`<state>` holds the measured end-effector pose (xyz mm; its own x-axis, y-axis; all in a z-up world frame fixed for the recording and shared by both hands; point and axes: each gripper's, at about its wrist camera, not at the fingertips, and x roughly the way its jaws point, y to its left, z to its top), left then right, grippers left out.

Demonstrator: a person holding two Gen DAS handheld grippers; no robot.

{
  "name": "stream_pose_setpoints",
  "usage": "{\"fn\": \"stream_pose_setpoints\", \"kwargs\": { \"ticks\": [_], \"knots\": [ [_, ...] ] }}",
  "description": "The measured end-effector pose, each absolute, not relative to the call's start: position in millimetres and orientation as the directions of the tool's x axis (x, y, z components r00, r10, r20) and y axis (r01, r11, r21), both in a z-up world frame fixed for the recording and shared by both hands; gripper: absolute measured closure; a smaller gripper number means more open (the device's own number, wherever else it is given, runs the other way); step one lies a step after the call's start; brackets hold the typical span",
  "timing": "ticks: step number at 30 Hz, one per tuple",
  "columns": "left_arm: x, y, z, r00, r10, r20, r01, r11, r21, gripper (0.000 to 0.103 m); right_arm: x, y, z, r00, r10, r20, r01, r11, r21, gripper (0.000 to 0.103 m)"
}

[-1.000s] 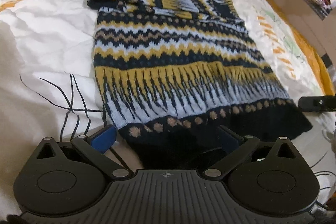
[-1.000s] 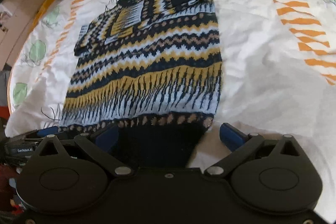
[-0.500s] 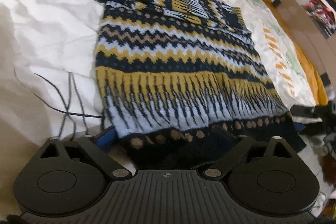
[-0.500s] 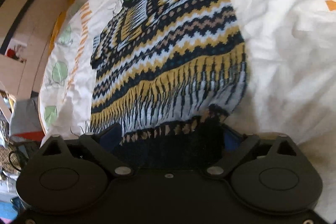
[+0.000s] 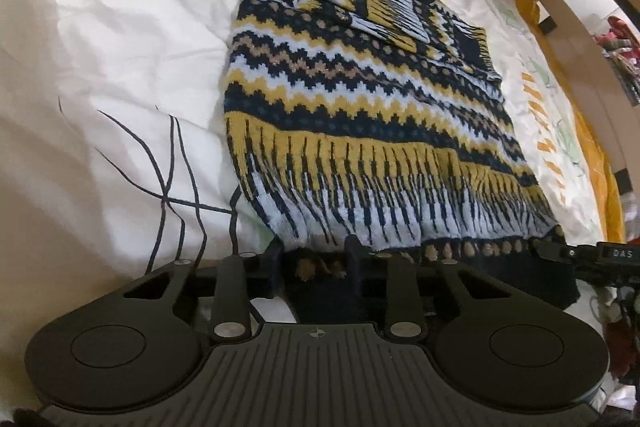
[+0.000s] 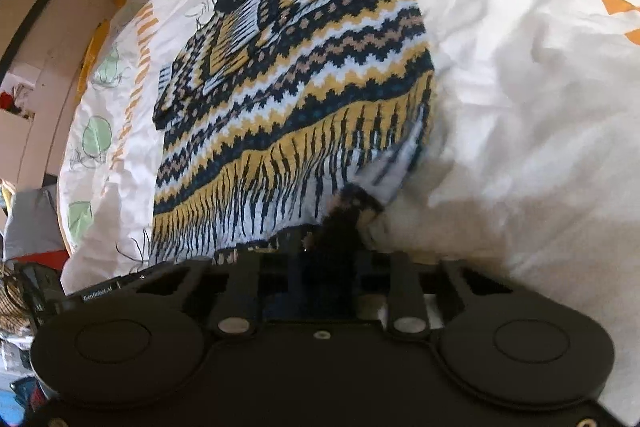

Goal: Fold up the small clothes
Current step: 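Lift the hem with both grippers and fold it toward the collar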

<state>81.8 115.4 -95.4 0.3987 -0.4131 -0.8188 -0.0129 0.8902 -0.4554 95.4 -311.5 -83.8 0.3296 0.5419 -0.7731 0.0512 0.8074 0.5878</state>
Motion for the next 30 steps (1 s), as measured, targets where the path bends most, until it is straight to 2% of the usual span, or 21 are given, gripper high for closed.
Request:
{"fn": "stream_pose_setpoints", "kwargs": {
  "ticks": [1, 4, 10, 14, 15, 17, 21, 22, 24, 25, 26, 30],
  "knots": [
    [81.2, 117.8, -95.0, 0.405, -0.422, -0.811, -0.019, 0.883, -0.469, 0.075, 94.9, -311.9, -83.6, 0.333, 0.545, -0.770, 0.050, 0.805, 0.591, 0.075],
    [78.4, 125.5, -89.6, 0.447, -0.447, -0.774, -0.033, 0.857, -0.514, 0.096, 92.9, -317.2, -80.5, 0.363, 0.572, -0.736, 0.047, 0.777, 0.627, 0.080],
    [84.9, 133.5, -77.1, 0.512, -0.508, -0.692, -0.007, 0.804, -0.595, 0.096, 98.3, -324.3, -59.6, 0.455, 0.632, -0.627, -0.024, 0.713, 0.701, 0.083],
    [97.9, 141.5, -63.0, 0.574, -0.492, -0.654, -0.005, 0.797, -0.604, 0.097, 117.7, -329.9, -47.6, 0.514, 0.662, -0.546, -0.051, 0.658, 0.751, 0.084],
    [103.5, 145.1, -58.9, 0.592, -0.484, -0.645, -0.009, 0.796, -0.606, 0.097, 123.7, -331.5, -44.9, 0.529, 0.667, -0.524, -0.060, 0.646, 0.761, 0.089],
    [113.6, 150.8, -50.8, 0.625, -0.460, -0.631, -0.012, 0.803, -0.596, 0.097, 137.5, -332.9, -40.4, 0.548, 0.676, -0.493, -0.073, 0.626, 0.776, 0.089],
    [130.3, 155.0, -41.5, 0.601, -0.444, -0.665, 0.005, 0.834, -0.552, 0.096, 163.8, -328.6, -40.7, 0.528, 0.680, -0.509, -0.084, 0.638, 0.766, 0.086],
    [130.9, 154.2, -41.4, 0.588, -0.433, -0.683, 0.006, 0.847, -0.532, 0.094, 166.2, -326.7, -41.2, 0.520, 0.672, -0.527, -0.085, 0.654, 0.751, 0.085],
    [127.0, 152.5, -45.1, 0.562, -0.421, -0.712, 0.009, 0.864, -0.504, 0.080, 165.8, -323.9, -42.5, 0.508, 0.649, -0.566, -0.087, 0.693, 0.716, 0.085],
    [123.7, 152.1, -49.5, 0.540, -0.424, -0.727, 0.004, 0.865, -0.501, 0.068, 163.7, -324.6, -43.2, 0.509, 0.639, -0.577, -0.083, 0.704, 0.706, 0.085],
    [120.8, 152.1, -55.1, 0.517, -0.431, -0.740, -0.006, 0.862, -0.506, 0.061, 161.4, -326.5, -44.5, 0.509, 0.633, -0.583, -0.074, 0.707, 0.703, 0.085],
    [107.5, 148.6, -77.5, 0.415, -0.471, -0.778, -0.046, 0.843, -0.535, 0.054, 152.1, -335.6, -50.7, 0.493, 0.609, -0.621, -0.032, 0.726, 0.687, 0.085]
  ]
}}
